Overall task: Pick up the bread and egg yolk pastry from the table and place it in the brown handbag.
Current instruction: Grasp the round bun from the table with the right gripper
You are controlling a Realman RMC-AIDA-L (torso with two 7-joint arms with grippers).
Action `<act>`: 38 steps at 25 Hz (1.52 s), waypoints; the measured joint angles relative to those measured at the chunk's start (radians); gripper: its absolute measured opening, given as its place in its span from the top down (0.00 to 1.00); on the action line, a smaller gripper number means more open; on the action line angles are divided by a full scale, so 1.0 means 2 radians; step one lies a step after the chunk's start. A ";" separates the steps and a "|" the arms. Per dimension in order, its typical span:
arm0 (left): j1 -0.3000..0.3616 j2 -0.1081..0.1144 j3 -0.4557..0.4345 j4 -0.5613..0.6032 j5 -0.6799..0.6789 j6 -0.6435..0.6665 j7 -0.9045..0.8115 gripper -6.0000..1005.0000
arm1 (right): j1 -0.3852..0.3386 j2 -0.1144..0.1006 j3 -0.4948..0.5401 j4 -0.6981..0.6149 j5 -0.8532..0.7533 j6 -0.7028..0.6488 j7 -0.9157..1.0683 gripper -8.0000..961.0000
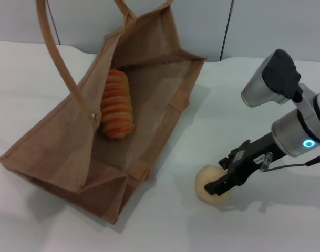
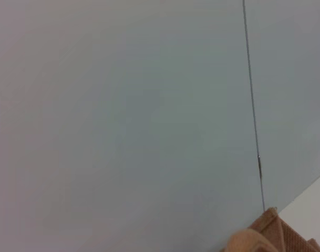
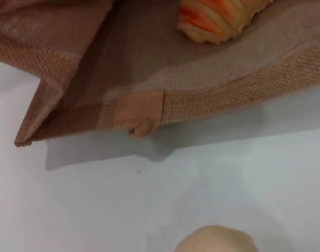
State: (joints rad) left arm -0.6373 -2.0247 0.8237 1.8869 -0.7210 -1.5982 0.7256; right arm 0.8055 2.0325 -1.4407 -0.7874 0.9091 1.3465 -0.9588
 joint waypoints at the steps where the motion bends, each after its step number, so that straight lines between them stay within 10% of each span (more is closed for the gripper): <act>1: 0.000 0.000 0.000 0.000 0.000 0.000 0.000 0.87 | 0.001 0.000 0.000 0.002 0.000 0.000 0.000 0.14; 38: -0.005 0.001 0.000 -0.013 0.000 0.001 0.002 0.87 | 0.034 -0.001 -0.002 0.050 0.019 0.011 -0.011 0.47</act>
State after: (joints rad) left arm -0.6470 -2.0232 0.8237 1.8606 -0.7210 -1.5969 0.7302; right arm 0.8742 2.0313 -1.4443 -0.6881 0.9472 1.3693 -0.9816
